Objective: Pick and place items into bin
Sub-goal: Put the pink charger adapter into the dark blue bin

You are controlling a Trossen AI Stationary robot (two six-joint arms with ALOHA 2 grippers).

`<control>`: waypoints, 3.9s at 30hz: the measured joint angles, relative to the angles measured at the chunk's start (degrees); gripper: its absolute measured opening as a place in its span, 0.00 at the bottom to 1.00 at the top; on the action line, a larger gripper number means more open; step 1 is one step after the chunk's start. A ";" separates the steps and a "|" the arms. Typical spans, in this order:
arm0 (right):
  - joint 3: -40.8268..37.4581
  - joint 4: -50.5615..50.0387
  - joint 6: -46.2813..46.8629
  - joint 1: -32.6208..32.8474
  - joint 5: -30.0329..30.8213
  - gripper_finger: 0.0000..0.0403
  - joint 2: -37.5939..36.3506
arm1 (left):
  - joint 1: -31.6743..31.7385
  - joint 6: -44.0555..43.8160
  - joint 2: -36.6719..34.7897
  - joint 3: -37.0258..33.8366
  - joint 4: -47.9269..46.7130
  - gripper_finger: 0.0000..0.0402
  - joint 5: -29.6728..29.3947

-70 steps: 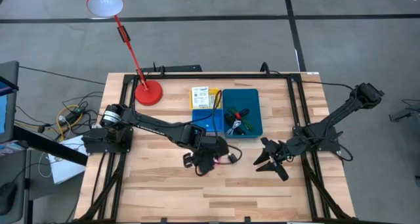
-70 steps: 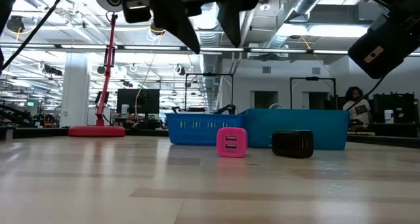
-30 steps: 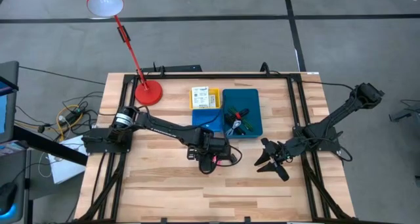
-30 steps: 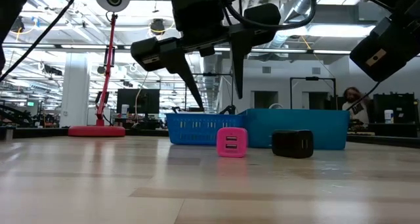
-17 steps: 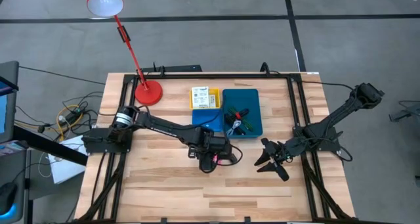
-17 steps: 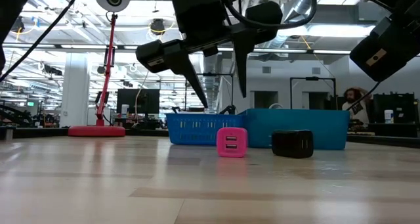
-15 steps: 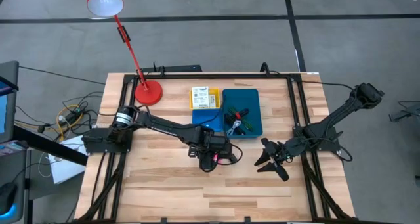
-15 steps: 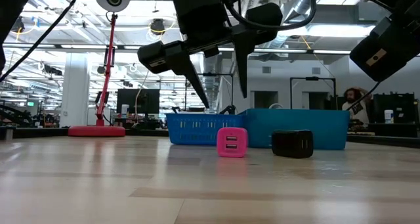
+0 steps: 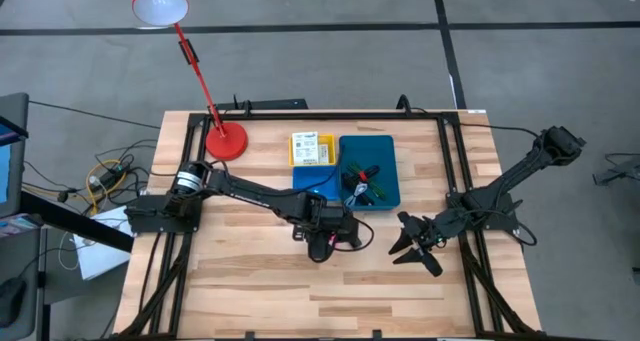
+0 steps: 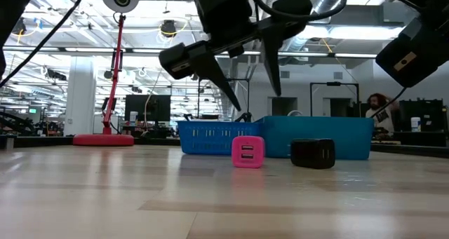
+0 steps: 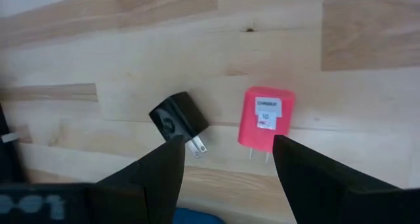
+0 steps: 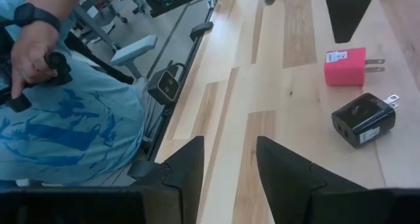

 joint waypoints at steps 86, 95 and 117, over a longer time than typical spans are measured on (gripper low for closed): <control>0.00 -0.63 -0.08 0.00 -1.05 0.33 -0.02 | 1.41 -48.71 2.92 2.60 -4.73 0.52 -1.55; 0.00 -1.70 -0.11 0.00 -1.05 0.33 -0.02 | 1.81 -61.80 2.90 2.60 -6.61 0.52 -1.31; 0.00 -3.26 -0.72 0.00 -1.09 0.33 -0.02 | 1.48 -73.63 2.90 2.60 -6.08 0.52 -1.50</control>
